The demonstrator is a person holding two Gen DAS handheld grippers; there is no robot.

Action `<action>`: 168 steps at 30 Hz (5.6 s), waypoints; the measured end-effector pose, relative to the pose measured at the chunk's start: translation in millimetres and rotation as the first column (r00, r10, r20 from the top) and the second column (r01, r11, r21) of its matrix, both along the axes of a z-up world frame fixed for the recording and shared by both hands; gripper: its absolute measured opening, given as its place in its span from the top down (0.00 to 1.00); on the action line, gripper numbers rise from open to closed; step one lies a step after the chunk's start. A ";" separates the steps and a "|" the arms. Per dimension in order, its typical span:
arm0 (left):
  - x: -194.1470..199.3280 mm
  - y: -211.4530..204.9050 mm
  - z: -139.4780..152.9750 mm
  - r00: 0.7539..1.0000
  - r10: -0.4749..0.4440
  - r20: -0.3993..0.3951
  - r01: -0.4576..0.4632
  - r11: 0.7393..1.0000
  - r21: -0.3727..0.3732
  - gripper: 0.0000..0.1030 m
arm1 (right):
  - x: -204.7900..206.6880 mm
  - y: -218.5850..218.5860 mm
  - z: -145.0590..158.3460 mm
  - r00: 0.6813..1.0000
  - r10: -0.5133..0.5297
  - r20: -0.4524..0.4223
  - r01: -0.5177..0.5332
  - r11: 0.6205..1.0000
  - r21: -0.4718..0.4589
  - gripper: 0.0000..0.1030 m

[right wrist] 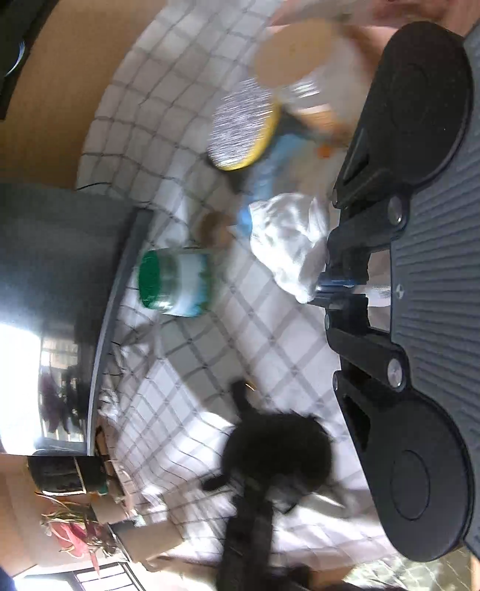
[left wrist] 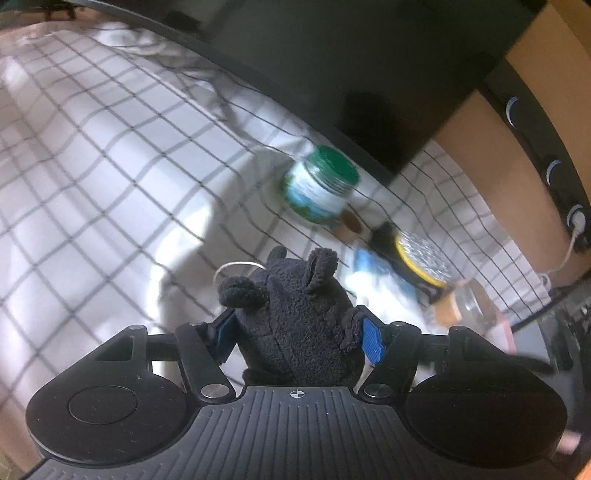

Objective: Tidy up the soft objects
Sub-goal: 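Grasp the white glove with the right tool while the left tool holds the plush toy, then carry the plush toy and glove over the pink box and open both tools, then move both tools back toward the yellow-rimmed sponge beside the jars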

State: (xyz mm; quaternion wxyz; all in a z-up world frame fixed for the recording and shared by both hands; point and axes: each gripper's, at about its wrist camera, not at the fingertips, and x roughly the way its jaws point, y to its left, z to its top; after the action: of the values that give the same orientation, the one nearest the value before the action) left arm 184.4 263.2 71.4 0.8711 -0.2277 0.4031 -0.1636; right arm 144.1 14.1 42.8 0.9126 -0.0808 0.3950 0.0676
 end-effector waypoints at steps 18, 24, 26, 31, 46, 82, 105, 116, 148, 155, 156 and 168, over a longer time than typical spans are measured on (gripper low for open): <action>-6.9 -28.0 1.4 1.000 -0.028 0.005 0.028 0.999 0.027 0.31 | -60.5 -24.4 4.8 0.996 -0.063 0.056 0.067 0.994 -0.080 0.38; -17.2 -7.0 -0.4 1.000 0.010 -0.004 -0.010 0.999 0.031 0.31 | -26.7 -12.4 1.7 0.997 -0.005 0.078 0.013 0.995 -0.103 0.31; -21.6 0.7 0.6 1.000 0.018 0.002 -0.018 0.999 0.038 0.31 | -9.6 -13.0 -2.7 0.997 -0.001 0.079 0.010 0.993 -0.115 0.30; -35.2 17.0 2.8 1.000 0.015 0.024 -0.016 0.998 0.053 0.31 | 31.2 -22.5 -22.3 0.996 -0.075 0.043 0.079 0.992 -0.098 0.30; -11.2 14.3 14.6 0.999 0.032 0.030 -0.035 0.996 0.086 0.31 | 55.5 -30.2 -2.9 0.993 -0.114 -0.031 0.116 0.991 0.067 0.91; 66.2 -330.4 109.9 0.715 -0.638 0.285 0.608 0.769 0.196 0.31 | -56.2 -252.5 230.3 0.751 -0.515 0.414 0.495 0.853 0.164 0.91; 44.9 -358.8 60.8 0.748 -0.645 0.156 0.596 0.757 0.269 0.33 | -48.7 -309.3 115.8 0.772 -0.630 0.087 0.592 0.762 0.261 0.57; 28.0 -235.5 83.8 0.887 -0.387 0.252 0.359 0.921 0.151 0.33 | -101.1 -262.8 96.4 0.804 -0.579 0.135 0.557 0.813 0.169 0.44; 124.2 -193.4 -12.6 0.850 -0.472 0.232 0.267 0.767 0.583 0.80 | -73.6 -70.2 25.4 0.982 -0.183 -0.038 0.179 0.980 -0.092 0.38; 149.0 -205.7 -25.4 0.861 -0.490 0.137 0.318 0.728 0.608 0.78 | -76.5 -87.0 12.5 0.966 -0.242 -0.089 0.239 0.970 -0.042 0.37; 151.3 -207.2 -27.9 0.864 -0.493 0.102 0.337 0.716 0.611 0.77 | -77.8 -88.7 12.1 0.964 -0.250 -0.091 0.248 0.968 -0.037 0.37; 169.4 -198.3 -36.2 0.909 -0.416 0.023 0.345 0.782 0.518 0.81 | -74.5 -96.8 4.1 0.962 -0.258 -0.088 0.262 0.965 0.028 0.37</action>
State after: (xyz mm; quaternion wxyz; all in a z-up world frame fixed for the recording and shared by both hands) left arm 353.8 64.9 35.2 0.8740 0.1052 0.4089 -0.2407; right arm 69.6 -82.7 46.9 0.8978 -0.0075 0.4384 -0.0418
